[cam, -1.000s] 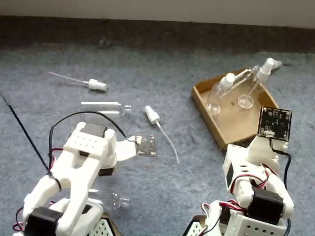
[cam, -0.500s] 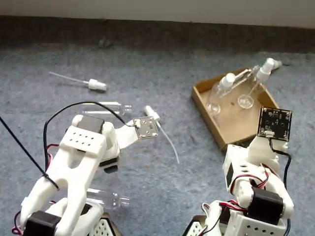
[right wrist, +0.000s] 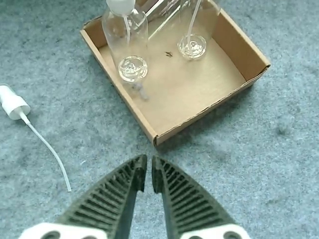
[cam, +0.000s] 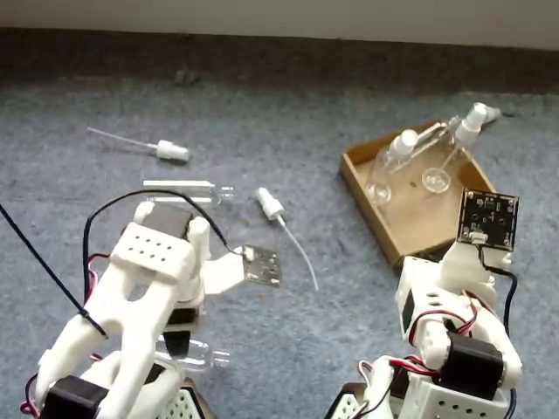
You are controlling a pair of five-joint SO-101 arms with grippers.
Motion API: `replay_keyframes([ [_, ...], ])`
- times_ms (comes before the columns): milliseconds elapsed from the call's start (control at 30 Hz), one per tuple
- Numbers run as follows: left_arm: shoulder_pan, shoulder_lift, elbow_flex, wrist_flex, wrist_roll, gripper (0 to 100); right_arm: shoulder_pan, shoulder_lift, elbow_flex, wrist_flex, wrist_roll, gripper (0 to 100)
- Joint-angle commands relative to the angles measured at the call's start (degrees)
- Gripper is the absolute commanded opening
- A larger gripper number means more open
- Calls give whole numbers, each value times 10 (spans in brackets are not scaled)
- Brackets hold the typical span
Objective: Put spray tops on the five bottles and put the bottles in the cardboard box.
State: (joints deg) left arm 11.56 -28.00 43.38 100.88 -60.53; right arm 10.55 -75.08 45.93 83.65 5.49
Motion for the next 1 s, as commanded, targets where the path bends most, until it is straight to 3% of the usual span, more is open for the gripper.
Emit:
replay_keyframes([
  [0, 59, -19, 17, 11, -7, 186, 6, -3, -1, -10, 6, 7],
  [333, 97, -20, 81, -84, -4, 186, 6, -3, -1, -10, 6, 7],
  [800, 94, -21, 204, -305, -4, 181, 6, -3, -1, -10, 6, 7],
  [967, 94, -22, 201, -355, -4, 72, 6, -3, -1, -10, 6, 7],
])
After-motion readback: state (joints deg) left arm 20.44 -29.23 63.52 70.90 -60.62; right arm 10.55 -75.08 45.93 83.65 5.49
